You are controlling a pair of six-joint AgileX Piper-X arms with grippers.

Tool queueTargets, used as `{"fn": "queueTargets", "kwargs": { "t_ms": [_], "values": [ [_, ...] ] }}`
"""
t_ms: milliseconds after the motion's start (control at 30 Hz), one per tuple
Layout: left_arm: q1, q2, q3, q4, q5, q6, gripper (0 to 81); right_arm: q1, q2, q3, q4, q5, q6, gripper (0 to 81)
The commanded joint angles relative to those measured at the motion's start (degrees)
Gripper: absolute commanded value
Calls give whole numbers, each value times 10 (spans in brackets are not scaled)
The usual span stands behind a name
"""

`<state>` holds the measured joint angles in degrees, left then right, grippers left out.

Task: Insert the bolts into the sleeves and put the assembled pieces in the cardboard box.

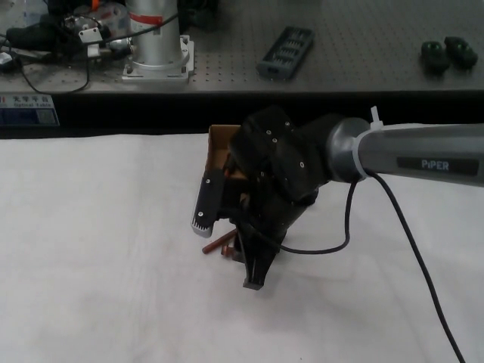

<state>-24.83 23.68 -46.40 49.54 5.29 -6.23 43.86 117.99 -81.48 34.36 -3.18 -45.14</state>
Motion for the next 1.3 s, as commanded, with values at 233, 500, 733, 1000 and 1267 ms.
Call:
{"fn": "queueTargets", "kwargs": {
  "t_ms": [233, 500, 733, 1000, 1267],
  "values": [
    [1, -2, -1, -4, -3, 10, 283, -2, 12, -8, -10, -3, -8, 230],
    [1, -2, -1, -4, -20, 12, 283, -3, 24, -7, -11, -3, -8, 230],
    [1, -2, -1, -4, -20, 12, 283, -3, 35, -7, -13, -4, -8, 230],
    [1, -2, -1, -4, -20, 12, 283, -4, 35, -7, -11, -15, -8, 204],
    [1, -2, -1, -3, -20, 11, 283, -7, 35, -7, -3, -17, -12, 19]
  ]
}}
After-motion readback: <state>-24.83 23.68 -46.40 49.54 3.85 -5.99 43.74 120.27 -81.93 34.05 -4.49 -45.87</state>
